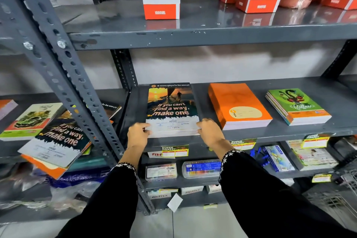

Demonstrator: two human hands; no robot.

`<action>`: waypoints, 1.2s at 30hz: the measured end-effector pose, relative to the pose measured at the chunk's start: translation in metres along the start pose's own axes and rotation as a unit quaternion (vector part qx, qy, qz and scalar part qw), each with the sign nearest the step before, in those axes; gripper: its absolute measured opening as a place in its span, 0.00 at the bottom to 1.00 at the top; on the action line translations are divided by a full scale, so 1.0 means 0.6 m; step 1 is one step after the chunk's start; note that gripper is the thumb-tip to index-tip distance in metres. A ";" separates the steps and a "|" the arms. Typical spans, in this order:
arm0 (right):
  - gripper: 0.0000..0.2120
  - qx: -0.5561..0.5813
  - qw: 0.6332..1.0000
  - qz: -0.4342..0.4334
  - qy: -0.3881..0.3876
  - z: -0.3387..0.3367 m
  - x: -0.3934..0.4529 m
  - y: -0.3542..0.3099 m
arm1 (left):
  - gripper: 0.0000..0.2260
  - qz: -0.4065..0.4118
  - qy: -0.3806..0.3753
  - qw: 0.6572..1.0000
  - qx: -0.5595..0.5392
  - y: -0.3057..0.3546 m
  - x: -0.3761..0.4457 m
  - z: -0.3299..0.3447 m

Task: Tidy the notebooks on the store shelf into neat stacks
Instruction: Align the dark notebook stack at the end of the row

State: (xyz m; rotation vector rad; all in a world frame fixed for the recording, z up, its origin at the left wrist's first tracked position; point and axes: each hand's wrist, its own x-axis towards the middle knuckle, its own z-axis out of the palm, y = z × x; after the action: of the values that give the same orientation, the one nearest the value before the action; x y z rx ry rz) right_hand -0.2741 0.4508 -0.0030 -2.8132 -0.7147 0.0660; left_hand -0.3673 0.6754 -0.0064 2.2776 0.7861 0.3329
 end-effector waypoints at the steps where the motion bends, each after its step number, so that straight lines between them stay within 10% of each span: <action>1: 0.12 -0.003 1.000 0.001 -0.001 0.000 0.001 0.000 | 0.13 0.008 -0.003 1.000 0.003 -0.002 0.000 0.000; 36: 0.14 -0.050 0.999 0.014 0.009 0.009 -0.003 -0.007 | 0.08 0.063 -0.063 0.976 0.201 0.009 -0.020 -0.003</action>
State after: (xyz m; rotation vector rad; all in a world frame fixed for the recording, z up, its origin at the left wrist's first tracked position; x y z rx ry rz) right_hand -0.2783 0.4545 -0.0075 -2.9143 -0.6932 0.0092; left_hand -0.3750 0.6661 -0.0018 2.7048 0.6925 0.0874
